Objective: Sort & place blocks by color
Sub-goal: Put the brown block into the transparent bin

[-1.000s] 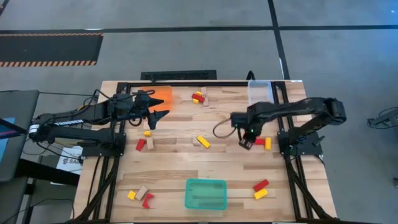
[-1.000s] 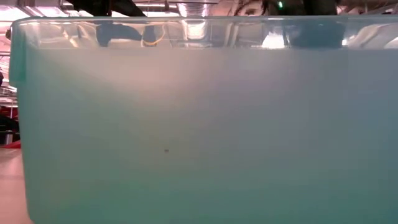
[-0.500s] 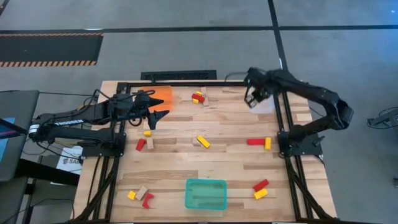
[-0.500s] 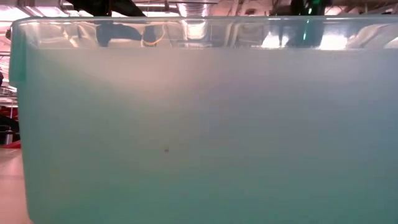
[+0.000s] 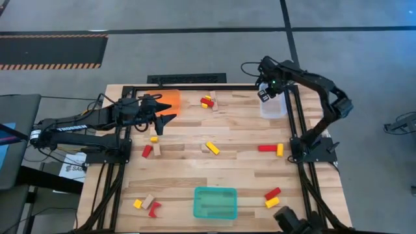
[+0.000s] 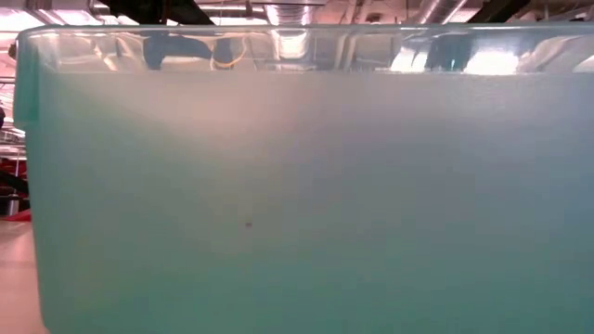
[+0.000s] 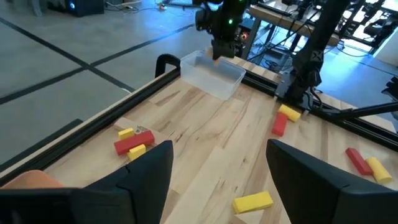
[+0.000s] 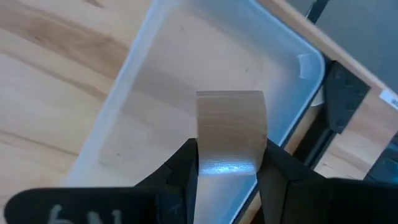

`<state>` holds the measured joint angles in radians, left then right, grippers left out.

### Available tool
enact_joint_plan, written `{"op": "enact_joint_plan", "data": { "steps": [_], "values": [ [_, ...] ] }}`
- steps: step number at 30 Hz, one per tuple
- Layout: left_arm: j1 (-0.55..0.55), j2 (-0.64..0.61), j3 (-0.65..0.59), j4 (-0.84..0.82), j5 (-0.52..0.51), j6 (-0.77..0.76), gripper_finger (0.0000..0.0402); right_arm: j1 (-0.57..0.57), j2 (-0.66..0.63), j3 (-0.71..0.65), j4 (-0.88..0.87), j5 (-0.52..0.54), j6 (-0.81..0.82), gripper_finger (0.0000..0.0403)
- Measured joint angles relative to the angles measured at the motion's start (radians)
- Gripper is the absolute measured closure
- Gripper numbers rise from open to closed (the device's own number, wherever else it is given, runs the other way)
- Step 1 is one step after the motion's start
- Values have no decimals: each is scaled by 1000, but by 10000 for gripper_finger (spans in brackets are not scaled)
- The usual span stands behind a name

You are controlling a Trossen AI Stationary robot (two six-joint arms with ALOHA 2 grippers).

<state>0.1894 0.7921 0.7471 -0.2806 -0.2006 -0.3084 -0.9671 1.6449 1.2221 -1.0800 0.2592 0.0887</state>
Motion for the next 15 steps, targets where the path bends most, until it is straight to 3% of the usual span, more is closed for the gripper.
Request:
{"op": "enact_joint_plan", "data": {
  "steps": [9,15],
  "values": [
    [0,0,0,0,-6,-1,180,-28,130,0,15,-23,-46,271],
    [0,0,0,0,-6,-1,185,-37,160,0,-2,-60,-63,217]
  ]
}}
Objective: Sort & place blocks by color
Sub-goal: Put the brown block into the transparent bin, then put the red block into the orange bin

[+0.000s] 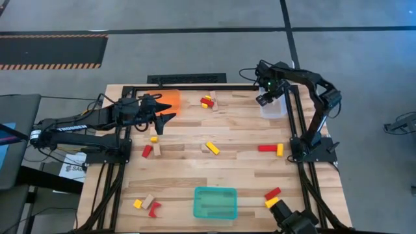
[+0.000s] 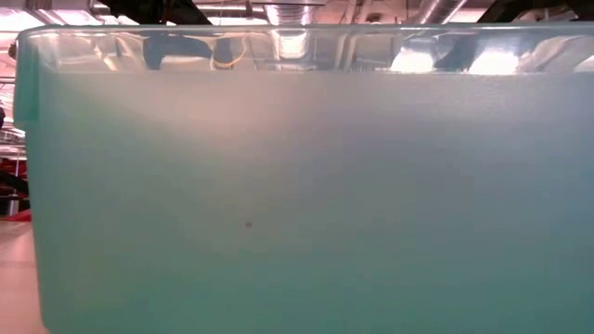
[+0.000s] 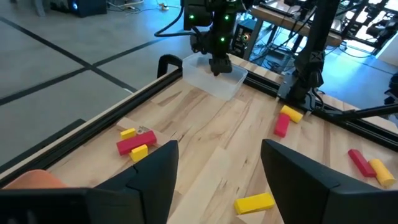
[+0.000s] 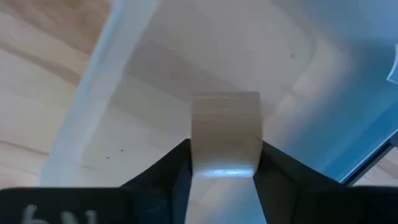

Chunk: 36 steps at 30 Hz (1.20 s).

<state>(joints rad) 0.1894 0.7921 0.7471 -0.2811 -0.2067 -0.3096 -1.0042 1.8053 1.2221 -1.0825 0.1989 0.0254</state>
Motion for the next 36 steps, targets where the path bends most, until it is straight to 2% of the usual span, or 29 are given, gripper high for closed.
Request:
{"op": "enact_joint_plan", "data": {
  "steps": [6,11,19,22,26,30,36],
  "values": [
    [0,0,0,-29,-18,-10,185,-6,0,0,-12,3,-1,145],
    [0,0,0,-29,-18,-9,185,-7,-6,1,-20,4,-8,114],
    [0,0,0,-59,-40,62,185,11,-89,65,-88,4,3,108],
    [0,0,0,-83,-53,84,185,40,-142,90,-125,-41,30,108],
    [0,0,0,-104,-69,81,185,109,-213,84,-151,-139,102,108],
    [0,0,0,-106,-67,69,185,184,-236,82,-124,-152,91,108],
    [0,0,0,-111,-59,63,185,330,-252,82,-120,-208,228,108]
  ]
}}
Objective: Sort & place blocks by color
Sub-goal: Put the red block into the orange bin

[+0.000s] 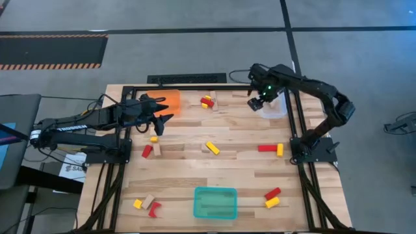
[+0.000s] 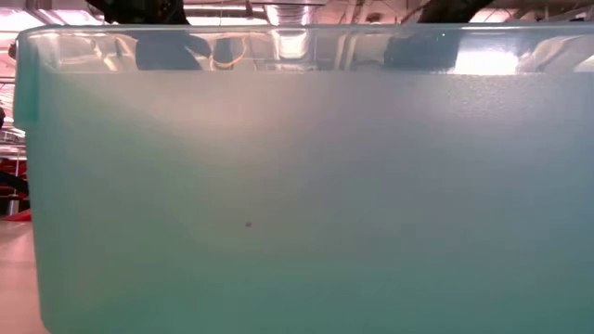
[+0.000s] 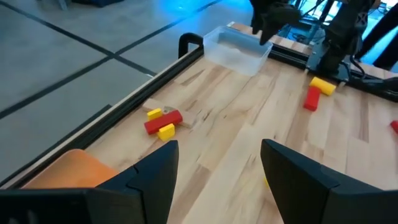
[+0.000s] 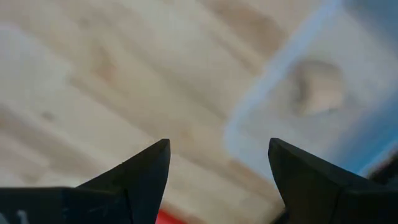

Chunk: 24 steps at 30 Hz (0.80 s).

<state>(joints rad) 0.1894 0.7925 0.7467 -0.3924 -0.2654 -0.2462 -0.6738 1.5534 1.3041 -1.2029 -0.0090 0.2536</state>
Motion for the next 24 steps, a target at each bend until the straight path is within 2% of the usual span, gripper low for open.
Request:
{"op": "enact_joint_plan", "data": {
  "steps": [6,13,20,24],
  "values": [
    [0,0,0,-93,58,-3,185,243,-5,0,67,-4,59,107],
    [0,0,0,-192,86,-37,185,470,6,-1,348,-5,82,107],
    [0,0,0,-219,93,-55,185,564,60,3,718,8,126,107],
    [0,0,0,-264,108,-63,185,586,115,-3,788,5,146,107]
  ]
}}
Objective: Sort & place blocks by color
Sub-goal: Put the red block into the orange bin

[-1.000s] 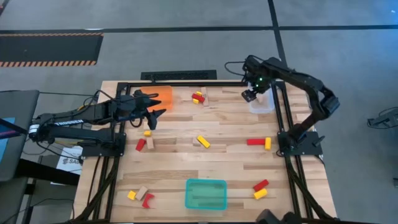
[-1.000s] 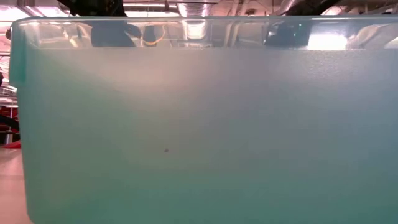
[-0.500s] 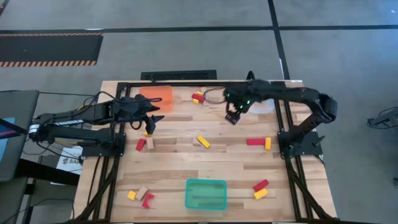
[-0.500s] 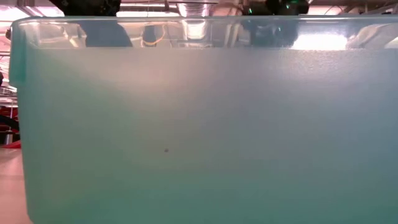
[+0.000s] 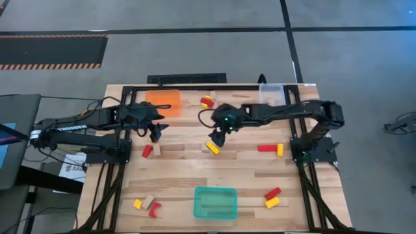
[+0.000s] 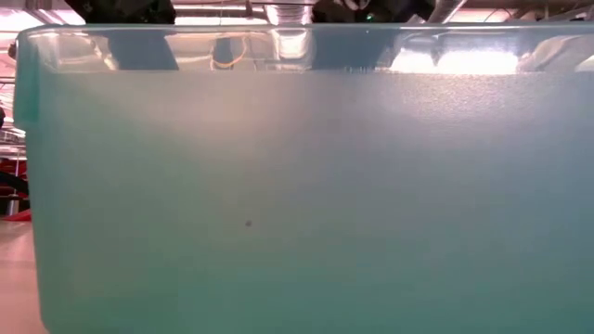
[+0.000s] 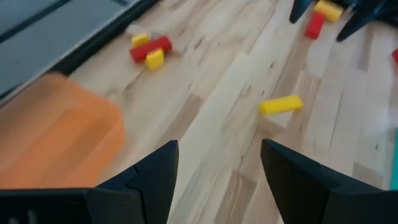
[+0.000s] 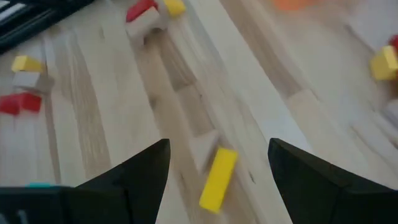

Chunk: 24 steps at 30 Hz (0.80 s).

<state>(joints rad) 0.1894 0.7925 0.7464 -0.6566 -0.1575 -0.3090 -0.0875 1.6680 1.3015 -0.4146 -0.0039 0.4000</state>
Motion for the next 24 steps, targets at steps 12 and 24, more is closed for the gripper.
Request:
{"op": "enact_joint_plan", "data": {
  "steps": [12,24],
  "values": [
    [10,100,0,-343,27,-673,185,47,55,3,11,-1,12,107],
    [-35,344,0,-497,134,-613,185,49,48,3,0,-24,19,107]
  ]
}}
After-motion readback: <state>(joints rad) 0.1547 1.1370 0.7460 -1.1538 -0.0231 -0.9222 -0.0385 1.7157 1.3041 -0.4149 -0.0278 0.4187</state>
